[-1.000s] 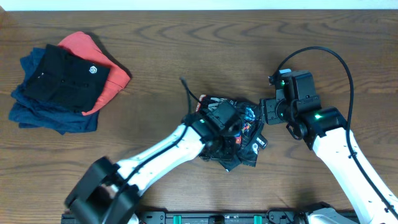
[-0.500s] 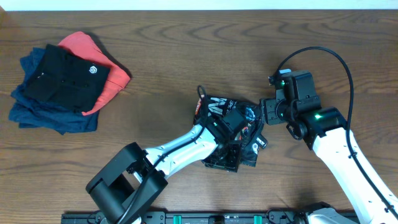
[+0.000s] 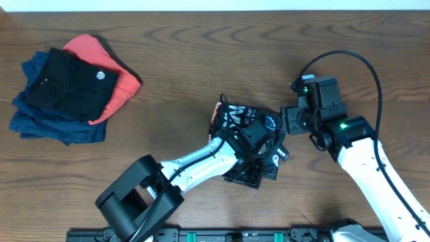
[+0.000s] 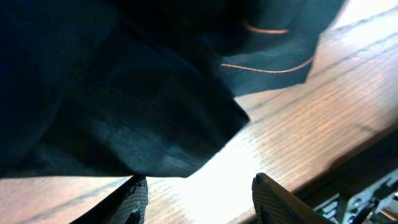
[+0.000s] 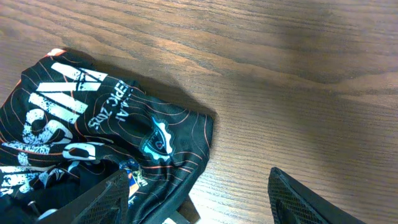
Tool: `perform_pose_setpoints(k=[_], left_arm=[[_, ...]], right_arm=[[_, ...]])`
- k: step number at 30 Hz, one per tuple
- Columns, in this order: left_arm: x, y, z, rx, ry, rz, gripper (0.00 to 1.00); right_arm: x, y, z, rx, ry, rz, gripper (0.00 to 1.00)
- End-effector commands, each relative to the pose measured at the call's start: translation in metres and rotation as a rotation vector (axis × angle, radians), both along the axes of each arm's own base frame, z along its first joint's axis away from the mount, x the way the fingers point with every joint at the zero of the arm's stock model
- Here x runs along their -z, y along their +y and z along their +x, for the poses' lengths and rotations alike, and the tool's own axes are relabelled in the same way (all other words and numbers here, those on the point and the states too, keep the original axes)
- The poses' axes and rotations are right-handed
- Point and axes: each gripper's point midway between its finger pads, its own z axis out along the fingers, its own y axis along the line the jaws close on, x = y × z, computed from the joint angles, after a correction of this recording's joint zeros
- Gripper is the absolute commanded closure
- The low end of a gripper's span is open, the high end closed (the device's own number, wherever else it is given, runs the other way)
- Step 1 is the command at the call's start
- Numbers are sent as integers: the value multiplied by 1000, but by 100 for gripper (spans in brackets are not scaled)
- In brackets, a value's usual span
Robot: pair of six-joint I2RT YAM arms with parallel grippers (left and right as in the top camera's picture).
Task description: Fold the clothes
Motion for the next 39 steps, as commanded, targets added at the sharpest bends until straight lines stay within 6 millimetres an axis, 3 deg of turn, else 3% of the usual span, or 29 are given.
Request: perform_pose_setpoints(k=[1,4,9,12,13,17,22,24,25,36,37,39], left_arm=[[9,4,0,-11,20,27,44],[9,5,2,-20,21,27,44],[9,4,7,-28,12,18,65],[8,3,10,-32,4,8,89],[8,3,11,-35,3,7,93],[8,3,11,-35,4,7,94],[7,3,12,-36,4,5,93],[7,3,11,-34,6,8,43],[6,3,12,-29,2,5,32],[15,0,13,-27,5,6,30],[15,0,13,-26,8,5,32],[14,0,13,-26,6,4,46]], right_arm=[[-9,-3,3,14,-22,13,30],[-9,-3,3,14,-23,13,30],[-9,-3,3,14,-22,13,30],[-9,-3,3,14,-22,13,30],[-9,-3,3,14,-22,13,30],[-9,-3,3,14,-22,13,30],[-9,-3,3,14,-22,12,30],[-9,-3,3,14,-22,12,30],[-9,-3,3,14,-22,12,30],[-10,-3,3,14,-25,14,30],[-11,-3,3,14,-28,14,30],[-13,-3,3,14,-33,16,30]])
